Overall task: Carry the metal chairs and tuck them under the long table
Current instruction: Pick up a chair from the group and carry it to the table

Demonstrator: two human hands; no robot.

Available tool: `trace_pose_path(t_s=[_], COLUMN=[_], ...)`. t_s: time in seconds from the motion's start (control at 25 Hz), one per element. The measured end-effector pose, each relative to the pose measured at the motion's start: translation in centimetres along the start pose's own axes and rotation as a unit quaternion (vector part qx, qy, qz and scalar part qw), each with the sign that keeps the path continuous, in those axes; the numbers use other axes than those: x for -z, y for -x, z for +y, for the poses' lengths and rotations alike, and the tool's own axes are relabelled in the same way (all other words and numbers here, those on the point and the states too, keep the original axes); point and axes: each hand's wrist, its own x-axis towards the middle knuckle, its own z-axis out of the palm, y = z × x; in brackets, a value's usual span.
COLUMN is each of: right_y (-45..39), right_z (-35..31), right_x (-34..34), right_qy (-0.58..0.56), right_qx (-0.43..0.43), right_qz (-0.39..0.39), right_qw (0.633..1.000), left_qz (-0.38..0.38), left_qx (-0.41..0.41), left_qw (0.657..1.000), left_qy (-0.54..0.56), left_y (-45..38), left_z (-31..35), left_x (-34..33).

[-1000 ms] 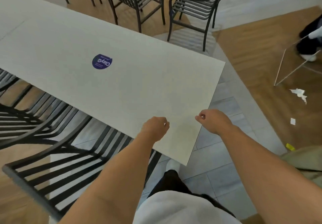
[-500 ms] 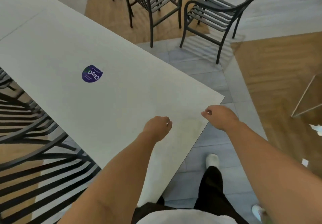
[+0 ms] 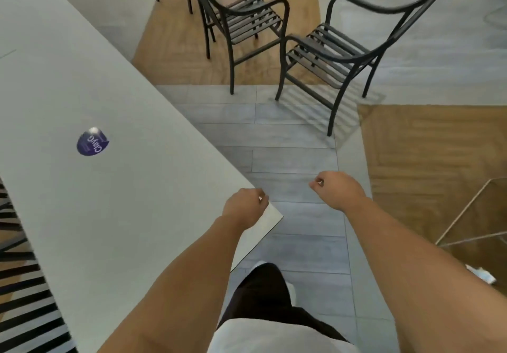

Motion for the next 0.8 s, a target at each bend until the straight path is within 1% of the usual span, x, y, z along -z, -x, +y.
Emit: trace_pose_path(t_s=[0.16, 0.4, 0.56, 0.68, 0.8], right_y=[-6.0, -18.5, -27.3, -33.2, -37.8], right_z=[3.7, 10.1, 13.5, 15.8, 18.3], right_x=[5.2, 15.0, 24.5, 31.9, 37.1], right_qy=[0.0, 0.027, 0.024, 0.008, -0.003], right_qx=[0.015, 0.018, -0.002, -0.001, 0.013], right_qz=[0.025, 0.054, 0.042, 0.09, 0.127], right_qw=[1.0, 0.998, 0.999, 0.996, 0.992], left_qz=[0.0, -0.032, -0.048, -0.041, -0.031], left_qx=[-0.024, -0.038, -0.048, -0.082, -0.102], left_qw=[1.0, 0.998, 0.997, 0.994, 0.992], left_qy=[-0.013, -0.028, -0.035, -0.053, -0.06], left_y=[-8.1, -24.2, -35.3, -42.0, -46.8], left_z=[5.9, 15.1, 22.7, 29.0, 34.2], left_x=[1.8, 3.8, 7.7, 11.5, 14.2])
